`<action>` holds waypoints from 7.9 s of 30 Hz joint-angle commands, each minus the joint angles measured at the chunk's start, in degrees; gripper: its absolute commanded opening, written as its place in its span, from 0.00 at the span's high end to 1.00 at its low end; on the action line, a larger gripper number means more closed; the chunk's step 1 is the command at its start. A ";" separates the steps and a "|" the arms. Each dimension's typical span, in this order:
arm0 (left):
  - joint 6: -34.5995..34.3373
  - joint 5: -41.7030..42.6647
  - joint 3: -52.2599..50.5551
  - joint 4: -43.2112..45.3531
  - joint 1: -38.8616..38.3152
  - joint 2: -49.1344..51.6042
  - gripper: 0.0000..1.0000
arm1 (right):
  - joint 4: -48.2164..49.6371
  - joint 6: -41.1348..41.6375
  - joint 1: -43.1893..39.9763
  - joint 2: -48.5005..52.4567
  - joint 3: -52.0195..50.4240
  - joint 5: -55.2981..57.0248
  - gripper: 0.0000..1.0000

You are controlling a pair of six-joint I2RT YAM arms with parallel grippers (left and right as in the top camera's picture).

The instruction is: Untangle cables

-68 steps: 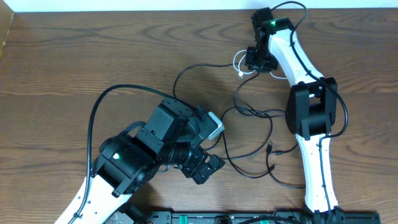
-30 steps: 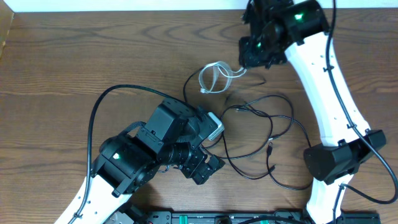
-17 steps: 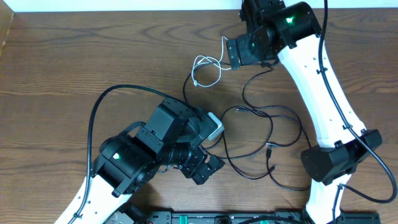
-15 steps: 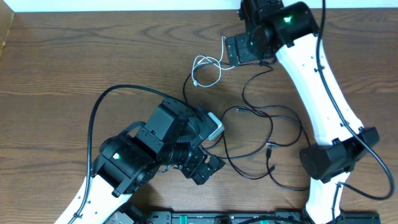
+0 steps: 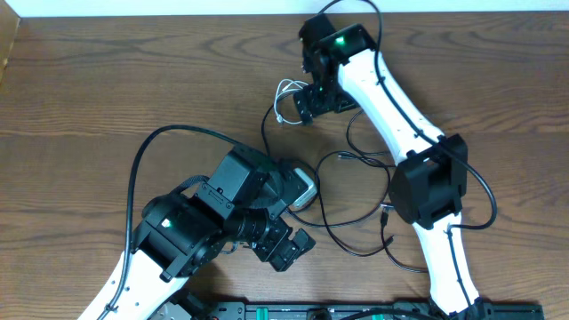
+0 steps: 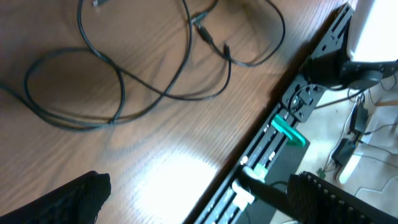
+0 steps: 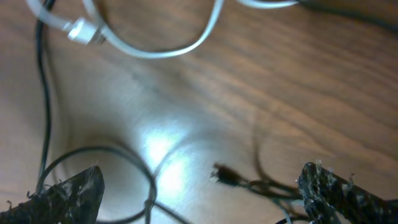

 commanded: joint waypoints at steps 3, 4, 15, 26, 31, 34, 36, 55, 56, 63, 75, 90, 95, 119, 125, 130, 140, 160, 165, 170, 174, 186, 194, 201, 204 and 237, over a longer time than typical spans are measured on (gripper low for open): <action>-0.48 0.92 0.09 -2.36 0.13 0.00 0.04 | -5.97 -1.99 1.99 -0.50 0.39 0.33 0.05; -0.46 0.92 0.09 -2.71 0.13 0.00 0.04 | -7.58 -1.55 2.10 -0.52 0.39 0.37 0.07; 0.17 -0.83 0.02 -2.93 0.13 0.00 0.04 | -17.05 1.49 8.24 -14.75 0.39 7.67 0.13; 0.31 -7.43 0.13 -2.38 0.15 -0.66 0.04 | -17.00 -0.11 12.63 -26.05 -15.87 13.84 0.07; -11.34 -22.32 5.73 -2.51 0.90 -7.13 0.04 | -11.45 -3.41 13.35 -26.12 -29.27 15.82 0.09; -12.61 -25.64 9.77 -4.20 2.49 -13.53 0.00 | -6.95 -7.06 14.08 -26.14 -34.05 15.82 0.09; -14.84 -28.15 12.15 -6.19 3.65 -18.01 0.02 | -4.28 -9.42 14.45 -26.16 -36.79 15.98 0.09; -23.61 -31.71 12.57 -17.05 4.79 -32.63 0.02 | 38.34 -21.70 1.11 -26.10 -57.05 14.16 0.13; -23.61 -31.17 12.55 -17.03 4.79 -32.63 0.02 | 39.08 -21.46 0.04 -26.10 -57.05 10.34 0.21; -23.61 -30.75 12.55 -17.03 4.79 -32.63 0.02 | 39.74 -13.00 -1.97 -26.10 -57.07 -1.05 0.99; -23.85 -30.08 11.34 -17.00 4.79 -30.75 0.01 | 26.84 -7.41 -0.37 -37.70 -31.95 -7.43 0.99; -23.82 -30.10 9.94 -16.79 4.79 -24.81 0.01 | 25.05 -7.63 -6.49 -46.29 0.07 -7.15 0.99; -23.71 -29.59 9.94 -16.46 4.79 -24.81 0.01 | 21.94 -7.93 -8.52 -47.41 0.07 3.32 0.99; -23.41 -29.05 9.94 -16.13 4.79 -24.81 0.01 | 30.77 -0.90 -18.25 -56.74 5.75 12.41 0.99; -23.41 -29.03 9.94 -16.17 4.79 -24.81 0.01 | 26.43 -3.74 -18.78 -53.79 5.64 21.70 0.99; -23.43 -29.03 9.94 -16.17 4.79 -24.81 0.01 | 26.69 -5.70 -23.19 -50.51 5.64 27.76 0.99; -23.43 -29.03 9.94 -16.17 4.79 -24.81 0.01 | 29.11 -5.99 -45.31 -44.06 5.64 18.47 0.99; -23.43 -27.30 9.94 -19.17 4.79 -24.81 0.01 | 30.42 6.73 -77.44 -27.10 5.53 -8.46 0.99; -23.45 -27.02 9.94 -18.95 4.79 -24.81 0.01 | 23.54 10.27 -80.67 -21.14 5.53 -9.68 0.20; -23.43 -25.05 9.94 -18.99 4.79 -24.81 0.01 | 11.47 14.25 -81.26 -13.20 5.53 -2.58 0.01; -23.43 -24.70 9.94 -18.99 4.79 -24.81 0.01 | 3.98 14.27 -81.26 -7.34 5.53 -2.23 0.01; -22.71 -24.72 9.92 -18.97 4.79 -24.81 0.01 | -4.15 5.66 -79.17 -3.78 5.55 -17.31 0.01; -21.90 -24.94 9.94 -18.99 4.79 -24.55 0.01 | -8.39 -9.88 -67.95 -3.80 5.55 -26.47 0.01; -21.90 -25.14 9.88 -18.99 4.79 -20.92 0.01 | -11.08 -24.85 -49.59 -3.80 5.53 -26.29 0.01; -21.90 -25.14 9.88 -18.99 4.79 -18.32 0.01 | -11.56 -29.75 -40.76 -3.80 5.53 -22.67 0.01; -19.10 -21.64 9.88 -20.26 4.79 -14.05 0.02 | 35.71 -3.50 -6.08 -3.04 -11.76 -15.82 0.02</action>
